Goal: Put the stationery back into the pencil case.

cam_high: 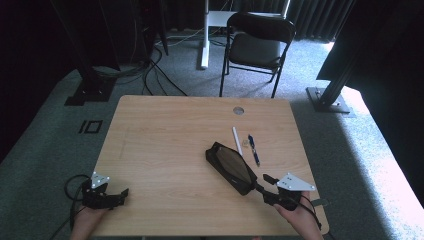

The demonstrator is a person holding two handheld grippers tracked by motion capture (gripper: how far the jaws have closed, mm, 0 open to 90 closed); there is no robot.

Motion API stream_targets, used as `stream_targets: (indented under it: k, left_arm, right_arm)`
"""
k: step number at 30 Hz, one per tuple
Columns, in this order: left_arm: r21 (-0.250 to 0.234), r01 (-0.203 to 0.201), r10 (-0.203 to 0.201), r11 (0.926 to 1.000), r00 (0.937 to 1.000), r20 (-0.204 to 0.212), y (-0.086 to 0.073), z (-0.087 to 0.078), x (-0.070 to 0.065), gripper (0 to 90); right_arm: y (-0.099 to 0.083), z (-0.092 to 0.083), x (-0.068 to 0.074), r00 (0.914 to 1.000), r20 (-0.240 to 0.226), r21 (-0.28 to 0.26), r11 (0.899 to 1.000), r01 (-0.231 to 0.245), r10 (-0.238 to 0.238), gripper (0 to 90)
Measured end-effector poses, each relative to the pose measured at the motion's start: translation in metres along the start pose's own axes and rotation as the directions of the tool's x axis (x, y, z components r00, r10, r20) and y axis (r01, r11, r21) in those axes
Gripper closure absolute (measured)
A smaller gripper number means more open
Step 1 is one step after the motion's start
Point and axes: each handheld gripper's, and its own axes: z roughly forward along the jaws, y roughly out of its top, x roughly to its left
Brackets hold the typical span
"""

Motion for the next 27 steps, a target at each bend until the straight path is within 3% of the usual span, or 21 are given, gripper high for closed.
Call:
stream_targets:
  k: [11,16,27]
  left_arm:
    - [0.000,0.000,0.000,1.0000,1.0000,0.000,0.000,0.000,0.000,0.5]
    - [0.000,0.000,0.000,1.0000,1.0000,0.000,0.000,0.000,0.000,0.5]
    - [0.000,0.001,-0.001,1.0000,1.0000,0.000,0.000,0.000,0.000,0.5]
  right_arm:
    - [0.012,-0.002,-0.017,0.9980,0.045,-0.051,0.998,-0.041,0.043,50.6]
    - [0.020,0.003,-0.028,0.9931,0.102,-0.086,0.995,-0.048,0.057,50.8]
    - [0.032,0.027,-0.046,0.9835,0.168,-0.086,0.995,-0.053,0.067,49.6]
